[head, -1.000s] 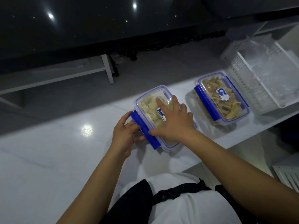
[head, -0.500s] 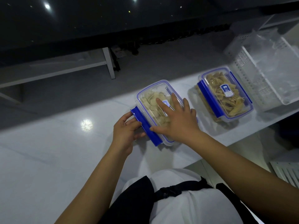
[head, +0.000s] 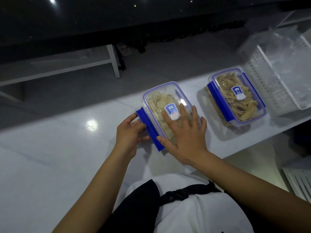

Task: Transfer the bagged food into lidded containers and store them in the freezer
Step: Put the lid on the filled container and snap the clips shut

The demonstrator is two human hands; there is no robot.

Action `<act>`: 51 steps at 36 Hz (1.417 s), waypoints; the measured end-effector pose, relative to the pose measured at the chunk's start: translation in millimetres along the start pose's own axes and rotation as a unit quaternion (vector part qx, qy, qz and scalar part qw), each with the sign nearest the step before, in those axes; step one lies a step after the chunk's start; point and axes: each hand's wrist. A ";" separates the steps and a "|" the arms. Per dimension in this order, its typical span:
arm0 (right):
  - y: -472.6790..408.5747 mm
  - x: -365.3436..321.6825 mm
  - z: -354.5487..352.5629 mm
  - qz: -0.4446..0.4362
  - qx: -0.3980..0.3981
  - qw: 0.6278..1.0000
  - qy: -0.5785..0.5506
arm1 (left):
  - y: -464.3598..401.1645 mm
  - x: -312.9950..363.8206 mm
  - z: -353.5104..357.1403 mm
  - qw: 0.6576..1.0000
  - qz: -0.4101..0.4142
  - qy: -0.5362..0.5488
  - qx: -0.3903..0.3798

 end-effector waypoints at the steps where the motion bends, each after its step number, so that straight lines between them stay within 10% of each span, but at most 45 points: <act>1: -0.2 -0.9 0.2 -0.002 0.001 1.000 -0.004 | -0.3 -0.2 0.0 1.000 0.000 -0.001 0.000; 23: 2.6 4.7 -0.7 0.005 0.102 0.994 -0.044 | 0.1 1.8 -3.4 1.000 -0.002 0.004 -0.022; 51: -13.6 34.9 -44.3 -0.055 -0.068 0.987 -0.136 | -3.5 24.1 14.6 0.996 0.040 -0.063 -0.044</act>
Point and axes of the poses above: each hand's wrist, its own y-axis away from the middle knuckle, its own z-axis out of the palm, x = y × z
